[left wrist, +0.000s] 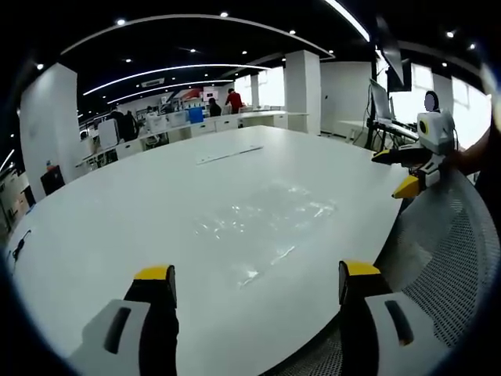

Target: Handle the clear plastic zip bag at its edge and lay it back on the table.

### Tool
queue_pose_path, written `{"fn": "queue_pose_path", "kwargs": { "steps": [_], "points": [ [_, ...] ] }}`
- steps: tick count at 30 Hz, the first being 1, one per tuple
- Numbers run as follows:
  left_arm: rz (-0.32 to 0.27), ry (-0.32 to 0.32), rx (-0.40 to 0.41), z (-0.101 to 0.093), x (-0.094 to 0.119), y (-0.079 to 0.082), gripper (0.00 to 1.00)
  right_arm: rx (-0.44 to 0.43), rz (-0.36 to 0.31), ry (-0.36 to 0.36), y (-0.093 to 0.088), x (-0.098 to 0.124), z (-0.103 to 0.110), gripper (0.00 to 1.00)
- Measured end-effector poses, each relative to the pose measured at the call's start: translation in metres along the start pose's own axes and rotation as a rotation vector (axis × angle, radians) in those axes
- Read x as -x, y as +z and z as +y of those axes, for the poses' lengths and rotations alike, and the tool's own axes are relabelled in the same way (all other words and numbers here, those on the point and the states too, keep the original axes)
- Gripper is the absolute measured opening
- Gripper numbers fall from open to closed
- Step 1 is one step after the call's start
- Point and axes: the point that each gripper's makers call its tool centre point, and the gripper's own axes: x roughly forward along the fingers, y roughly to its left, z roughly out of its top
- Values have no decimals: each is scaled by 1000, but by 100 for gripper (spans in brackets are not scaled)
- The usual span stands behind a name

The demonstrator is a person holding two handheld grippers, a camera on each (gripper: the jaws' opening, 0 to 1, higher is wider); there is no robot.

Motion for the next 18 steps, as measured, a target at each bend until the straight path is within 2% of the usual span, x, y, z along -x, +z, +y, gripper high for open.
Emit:
{"fn": "queue_pose_path", "kwargs": {
  "steps": [10, 13, 18],
  "points": [
    [4, 0, -8, -1, 0, 1, 83, -1, -2, 1, 0, 0, 0, 93],
    [-26, 20, -20, 3, 4, 7, 78, -1, -1, 1, 0, 1, -1, 93],
    [-24, 29, -9, 5, 4, 8, 79, -1, -1, 2, 0, 0, 0, 93]
  ]
}}
